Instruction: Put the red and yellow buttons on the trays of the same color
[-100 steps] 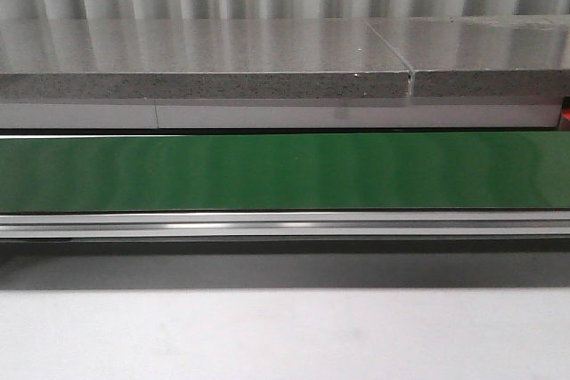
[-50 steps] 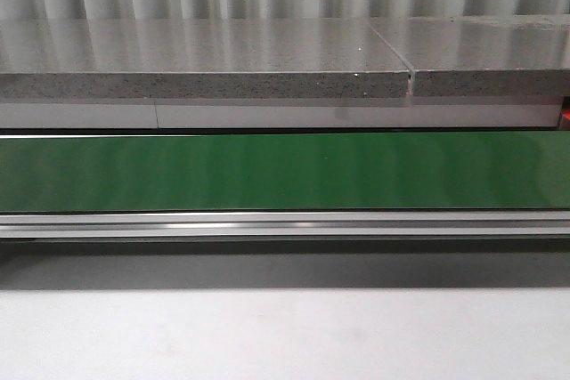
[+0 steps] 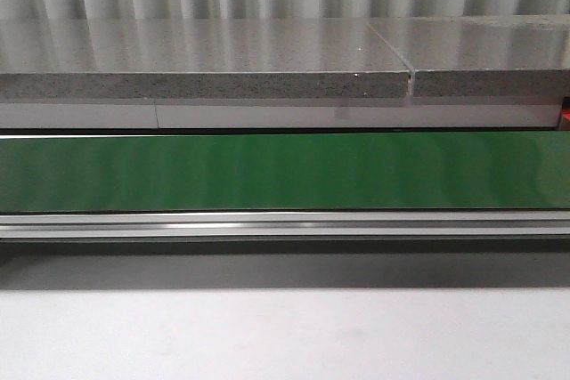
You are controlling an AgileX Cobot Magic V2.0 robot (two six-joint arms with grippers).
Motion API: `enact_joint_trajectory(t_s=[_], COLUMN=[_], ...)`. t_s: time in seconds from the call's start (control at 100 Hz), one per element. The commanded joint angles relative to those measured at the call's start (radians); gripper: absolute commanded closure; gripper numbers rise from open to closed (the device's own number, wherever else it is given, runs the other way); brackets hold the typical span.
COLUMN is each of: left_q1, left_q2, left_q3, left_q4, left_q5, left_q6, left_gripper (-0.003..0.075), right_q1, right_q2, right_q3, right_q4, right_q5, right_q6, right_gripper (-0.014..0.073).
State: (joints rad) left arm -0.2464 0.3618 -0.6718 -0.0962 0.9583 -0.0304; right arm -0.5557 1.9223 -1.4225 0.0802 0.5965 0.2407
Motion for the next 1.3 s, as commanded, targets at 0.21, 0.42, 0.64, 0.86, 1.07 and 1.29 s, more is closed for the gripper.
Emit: enact_joint_trajectory(t_s=[0.21, 0.42, 0.64, 0.86, 1.07, 1.29], left_q1=[-0.009, -0.009, -0.009, -0.009, -0.009, -0.009], left_q2=[0.008, 0.008, 0.008, 0.008, 0.008, 0.008], left_q3=[-0.023, -0.023, -0.023, -0.023, -0.023, -0.023], left_q4=[-0.015, -0.015, -0.015, -0.015, -0.015, -0.015], left_q5=[-0.064, -0.064, -0.064, -0.064, -0.064, -0.064], left_q6=[0.000, 0.000, 0.000, 0.000, 0.000, 0.000], left_gripper=[0.0741, 0.0741, 0.0741, 0.0741, 0.0741, 0.0741], right_q1=[-0.006, -0.006, -0.006, -0.002, 0.000, 0.033], right_q2=[-0.014, -0.014, -0.023, -0.086, -0.187, -0.297], right_q3=[-0.033, -0.033, -0.033, -0.032, -0.021, -0.014], right_q4=[0.045, 0.047, 0.046, 0.038, 0.033, 0.032], right_q5=[-0.053, -0.044, -0.027, -0.012, 0.011, 0.073], right_q6=[0.000, 0.000, -0.001, -0.007, -0.055, -0.140], right_gripper=[0.0459, 0.0181, 0.0137, 0.0137, 0.0139, 0.0320])
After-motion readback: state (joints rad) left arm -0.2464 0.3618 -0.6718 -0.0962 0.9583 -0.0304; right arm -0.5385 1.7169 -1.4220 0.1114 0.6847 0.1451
